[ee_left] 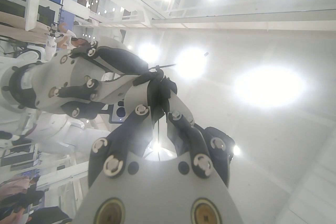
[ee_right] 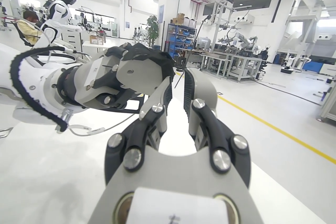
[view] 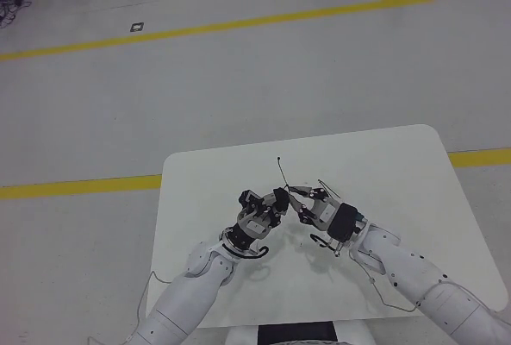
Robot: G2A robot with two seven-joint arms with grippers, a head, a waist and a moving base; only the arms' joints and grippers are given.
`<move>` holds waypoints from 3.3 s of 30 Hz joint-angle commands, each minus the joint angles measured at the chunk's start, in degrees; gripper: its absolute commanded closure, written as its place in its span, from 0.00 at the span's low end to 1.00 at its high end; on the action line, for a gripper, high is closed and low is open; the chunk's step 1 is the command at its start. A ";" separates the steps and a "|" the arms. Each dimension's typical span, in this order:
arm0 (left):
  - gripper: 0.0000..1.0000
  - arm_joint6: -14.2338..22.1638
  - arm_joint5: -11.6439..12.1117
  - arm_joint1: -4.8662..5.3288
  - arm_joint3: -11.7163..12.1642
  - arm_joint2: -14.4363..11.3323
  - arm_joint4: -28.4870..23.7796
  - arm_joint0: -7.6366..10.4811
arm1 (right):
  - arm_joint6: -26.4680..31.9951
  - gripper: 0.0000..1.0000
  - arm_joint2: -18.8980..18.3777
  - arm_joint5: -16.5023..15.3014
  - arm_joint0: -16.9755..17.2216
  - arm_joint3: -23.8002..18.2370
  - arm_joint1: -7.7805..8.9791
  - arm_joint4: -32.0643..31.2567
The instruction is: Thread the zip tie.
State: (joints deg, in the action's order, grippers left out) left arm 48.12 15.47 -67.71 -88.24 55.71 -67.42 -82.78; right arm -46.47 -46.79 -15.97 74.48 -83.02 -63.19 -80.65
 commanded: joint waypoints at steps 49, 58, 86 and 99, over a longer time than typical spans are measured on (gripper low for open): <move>1.00 0.00 0.00 0.00 0.00 0.00 0.00 0.00 | 1.34 0.91 -3.09 -1.32 1.03 0.17 -2.65 -2.55; 1.00 0.00 0.00 0.00 0.00 0.00 0.00 0.00 | 1.36 0.92 -3.71 -1.62 1.33 0.19 -2.96 -3.03; 1.00 0.00 0.00 0.00 0.00 0.00 0.00 0.00 | 1.39 1.00 -5.14 -2.55 1.81 0.09 -3.84 -4.10; 1.00 0.00 0.00 0.00 0.00 0.00 0.00 0.00 | 1.52 1.00 -5.61 -2.70 2.21 0.42 -4.13 -5.20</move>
State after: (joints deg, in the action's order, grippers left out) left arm 48.12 15.47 -67.71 -88.24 55.71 -67.42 -82.78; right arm -44.92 -52.33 -18.63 76.65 -82.65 -67.31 -85.77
